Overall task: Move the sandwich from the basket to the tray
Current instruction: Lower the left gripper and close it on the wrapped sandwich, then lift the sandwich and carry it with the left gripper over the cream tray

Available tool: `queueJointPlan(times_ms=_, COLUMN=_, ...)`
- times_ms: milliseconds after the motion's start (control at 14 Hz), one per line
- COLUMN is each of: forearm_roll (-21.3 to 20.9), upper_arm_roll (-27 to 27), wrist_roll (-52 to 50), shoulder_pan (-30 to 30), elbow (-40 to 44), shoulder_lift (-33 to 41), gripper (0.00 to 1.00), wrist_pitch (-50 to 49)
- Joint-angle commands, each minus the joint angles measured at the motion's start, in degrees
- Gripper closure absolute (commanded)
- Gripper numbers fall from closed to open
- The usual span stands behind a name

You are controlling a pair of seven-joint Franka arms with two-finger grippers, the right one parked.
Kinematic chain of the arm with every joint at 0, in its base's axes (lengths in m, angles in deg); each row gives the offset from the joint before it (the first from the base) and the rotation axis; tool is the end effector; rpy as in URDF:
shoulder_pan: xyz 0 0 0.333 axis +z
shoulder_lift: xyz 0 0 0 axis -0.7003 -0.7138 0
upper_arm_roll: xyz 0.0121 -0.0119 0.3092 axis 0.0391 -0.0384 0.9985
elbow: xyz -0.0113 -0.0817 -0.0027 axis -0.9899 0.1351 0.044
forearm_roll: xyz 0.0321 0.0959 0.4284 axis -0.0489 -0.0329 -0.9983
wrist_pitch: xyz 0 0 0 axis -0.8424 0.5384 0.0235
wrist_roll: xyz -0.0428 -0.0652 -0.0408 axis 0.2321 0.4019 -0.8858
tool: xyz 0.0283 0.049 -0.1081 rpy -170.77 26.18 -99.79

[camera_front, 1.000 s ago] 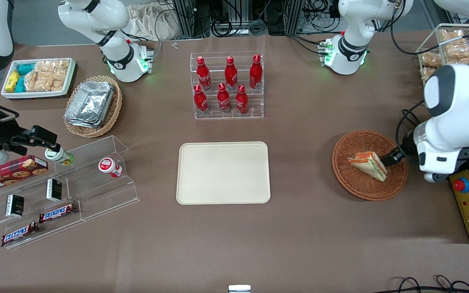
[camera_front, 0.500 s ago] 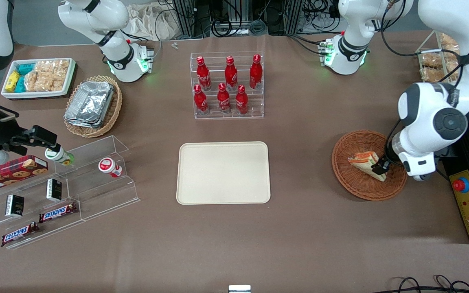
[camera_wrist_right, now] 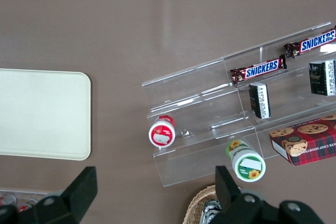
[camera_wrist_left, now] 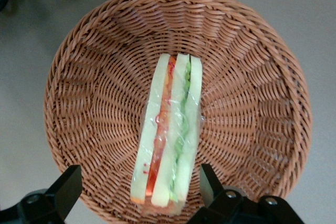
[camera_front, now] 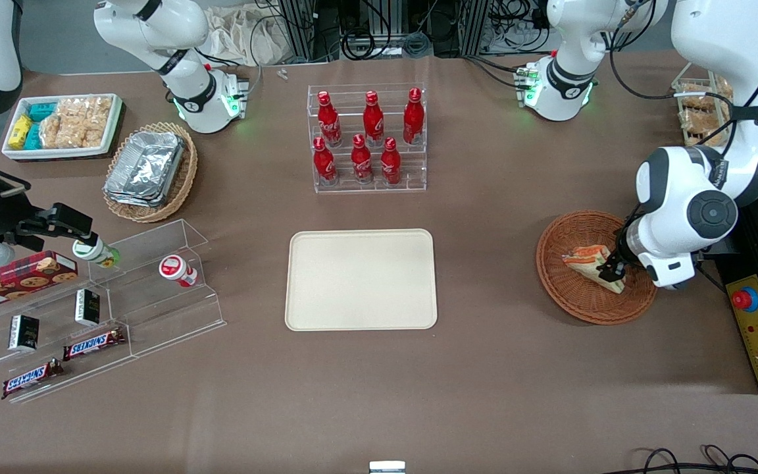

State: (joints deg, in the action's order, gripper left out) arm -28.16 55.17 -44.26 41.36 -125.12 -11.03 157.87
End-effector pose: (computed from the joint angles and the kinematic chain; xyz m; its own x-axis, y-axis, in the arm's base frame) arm 0.5893 -0.0105 0.2316 0.4727 0.8811 -0.0146 0.8705 -0.4694 -0.1478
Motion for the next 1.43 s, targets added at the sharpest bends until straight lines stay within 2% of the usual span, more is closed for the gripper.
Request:
queueJointPlan(times_ms=0, forearm_roll=-1.4, upper_arm_roll=-0.2, wrist_roll=-2.0, shoulder_pan=0.4, elbow=-4.1, shoulder_lift=0.0, gripper=0.00, wrist_pitch=5.8)
queueJointPlan(times_ms=500, forearm_roll=-1.3, upper_arm_roll=-0.3, wrist_roll=-5.9, shoulder_pan=0.4, elbow=-3.8, shoulder_lift=-4.6, gripper=0.00, wrist_pitch=11.6)
queueJointPlan(times_ms=786, forearm_roll=-1.1, upper_arm_roll=-0.4, wrist_roll=-8.1, shoulder_pan=0.1, elbow=-1.8, shoulder_lift=-5.7, gripper=0.00, wrist_pitch=11.7)
queueJointPlan(times_ms=857, forearm_roll=-1.1, upper_arm_roll=-0.5, wrist_roll=-9.0, shoulder_pan=0.1, elbow=-1.0, shoulder_lift=-6.0, gripper=0.31, wrist_pitch=11.6)
queueJointPlan(times_ms=929, forearm_roll=-1.1, upper_arm_roll=-0.5, wrist_roll=-9.0, shoulder_pan=0.0, elbow=-1.0, shoulder_lift=-5.8, gripper=0.78, wrist_pitch=11.6)
queueJointPlan(times_ms=1000, forearm_roll=-1.1, upper_arm_roll=-0.6, wrist_roll=-9.6, shoulder_pan=-0.1, elbow=-0.6, shoulder_lift=-5.9, gripper=1.00, wrist_pitch=11.7)
queueJointPlan(times_ms=1357, forearm_roll=-1.3, upper_arm_roll=-0.8, wrist_roll=-10.2, shoulder_pan=-0.3, elbow=-0.1, shoulder_lift=-6.3, gripper=1.00, wrist_pitch=11.5)
